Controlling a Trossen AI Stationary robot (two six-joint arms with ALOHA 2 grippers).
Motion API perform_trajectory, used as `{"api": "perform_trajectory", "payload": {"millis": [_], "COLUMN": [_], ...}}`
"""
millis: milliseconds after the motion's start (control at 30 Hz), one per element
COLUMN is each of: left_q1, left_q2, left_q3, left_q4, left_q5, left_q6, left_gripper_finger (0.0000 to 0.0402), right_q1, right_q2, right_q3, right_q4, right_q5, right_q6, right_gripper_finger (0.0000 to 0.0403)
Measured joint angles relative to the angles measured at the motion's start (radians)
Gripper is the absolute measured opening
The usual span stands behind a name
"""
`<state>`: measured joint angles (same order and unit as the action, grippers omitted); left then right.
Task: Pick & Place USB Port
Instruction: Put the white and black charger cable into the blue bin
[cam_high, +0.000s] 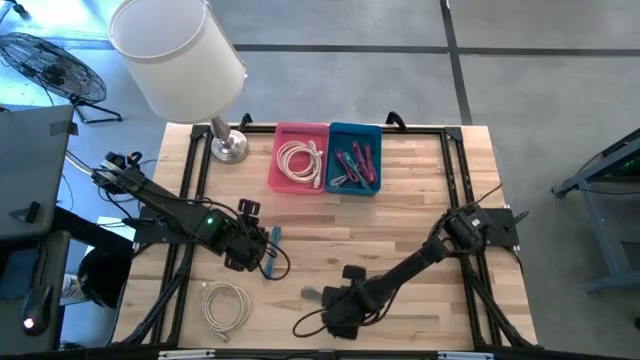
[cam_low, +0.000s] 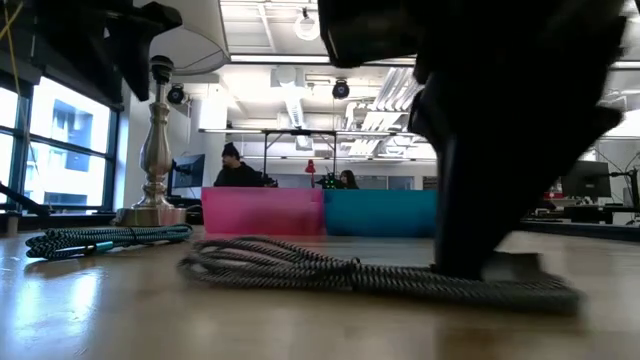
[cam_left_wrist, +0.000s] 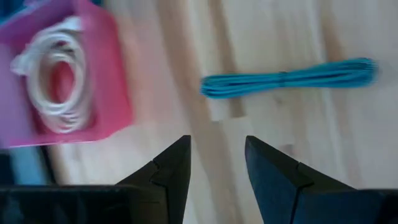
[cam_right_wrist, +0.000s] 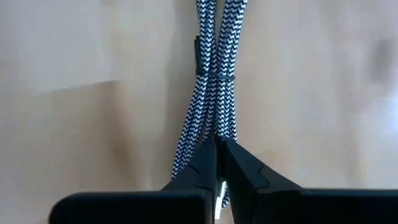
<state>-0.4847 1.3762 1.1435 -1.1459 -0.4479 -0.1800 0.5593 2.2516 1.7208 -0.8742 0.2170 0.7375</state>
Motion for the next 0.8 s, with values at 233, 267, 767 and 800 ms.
{"api": "perform_trajectory", "payload": {"millis": [233, 267, 767, 800], "left_q1": [0.000, 0.001, 0.196, 0.208], "left_q2": [0.000, 0.000, 0.000, 0.000], "left_q3": [0.000, 0.000, -0.086, -0.095], "left_q4": [-0.008, -0.008, 0.086, 0.108], "left_q5": [-0.140, -0.157, -0.218, -0.200], "left_q6": [0.001, 0.000, 0.089, 0.108], "left_gripper_finger": [0.0147, 0.0147, 0.0147, 0.0147], "right_q1": [-0.044, -0.052, -0.410, -0.448], "right_q2": [-0.079, -0.101, -0.447, -0.450], "right_q3": [-0.007, -0.005, -0.002, -0.002], "right_q4": [-0.208, -0.243, -0.481, -0.479], "right_q5": [0.162, 0.188, 0.532, 0.523], "right_q6": [-0.033, -0.033, -0.070, -0.082], "right_gripper_finger": [0.0003, 0.0003, 0.0001, 0.0001]}}
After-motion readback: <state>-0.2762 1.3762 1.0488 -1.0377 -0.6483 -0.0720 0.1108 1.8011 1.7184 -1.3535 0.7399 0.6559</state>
